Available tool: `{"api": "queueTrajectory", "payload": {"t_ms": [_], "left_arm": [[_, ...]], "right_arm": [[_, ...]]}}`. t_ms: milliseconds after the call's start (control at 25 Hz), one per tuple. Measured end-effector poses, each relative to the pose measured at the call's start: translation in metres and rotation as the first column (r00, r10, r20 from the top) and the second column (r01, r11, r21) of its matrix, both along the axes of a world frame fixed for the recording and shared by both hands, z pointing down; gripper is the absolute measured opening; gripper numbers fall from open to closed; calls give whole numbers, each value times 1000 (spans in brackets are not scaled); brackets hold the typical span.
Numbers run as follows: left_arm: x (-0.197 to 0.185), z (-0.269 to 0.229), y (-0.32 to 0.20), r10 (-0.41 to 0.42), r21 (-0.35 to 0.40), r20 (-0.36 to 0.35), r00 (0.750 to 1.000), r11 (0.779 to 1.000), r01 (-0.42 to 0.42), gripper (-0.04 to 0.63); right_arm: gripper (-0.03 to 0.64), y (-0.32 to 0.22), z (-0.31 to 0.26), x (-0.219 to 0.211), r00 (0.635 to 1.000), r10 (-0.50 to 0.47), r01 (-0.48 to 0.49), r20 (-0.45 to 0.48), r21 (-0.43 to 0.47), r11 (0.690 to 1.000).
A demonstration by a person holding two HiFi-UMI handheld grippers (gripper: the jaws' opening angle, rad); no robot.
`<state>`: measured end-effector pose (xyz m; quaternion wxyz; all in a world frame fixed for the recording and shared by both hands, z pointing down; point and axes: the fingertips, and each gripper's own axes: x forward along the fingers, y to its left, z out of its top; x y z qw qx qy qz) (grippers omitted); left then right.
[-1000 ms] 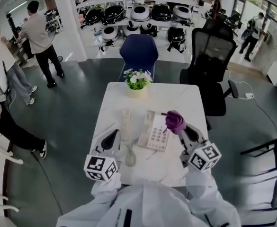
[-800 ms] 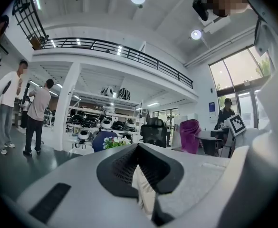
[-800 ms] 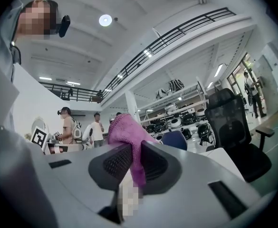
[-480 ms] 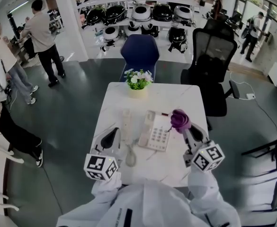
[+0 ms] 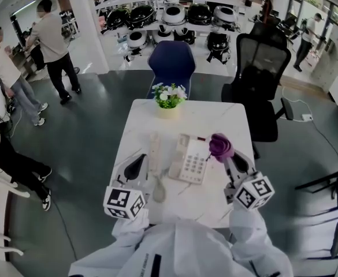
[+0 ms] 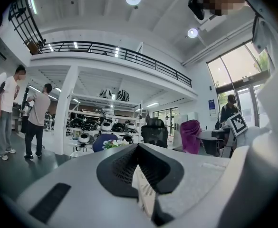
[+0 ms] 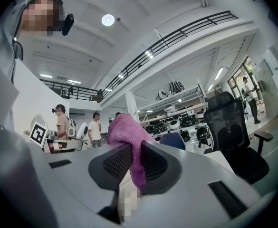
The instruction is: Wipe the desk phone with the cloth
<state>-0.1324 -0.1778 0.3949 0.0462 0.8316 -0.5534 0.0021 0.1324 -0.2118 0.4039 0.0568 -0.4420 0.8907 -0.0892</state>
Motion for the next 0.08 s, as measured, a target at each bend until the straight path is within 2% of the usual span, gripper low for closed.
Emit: {"api": "queueTrajectory", "payload": {"t_ms": [80], "left_arm": [[1,-2,0,2,3,1,1000,1000,-2,-2]], "right_arm": [[35,0,-1,1,1000,2,-2,2,2,1000]]}}
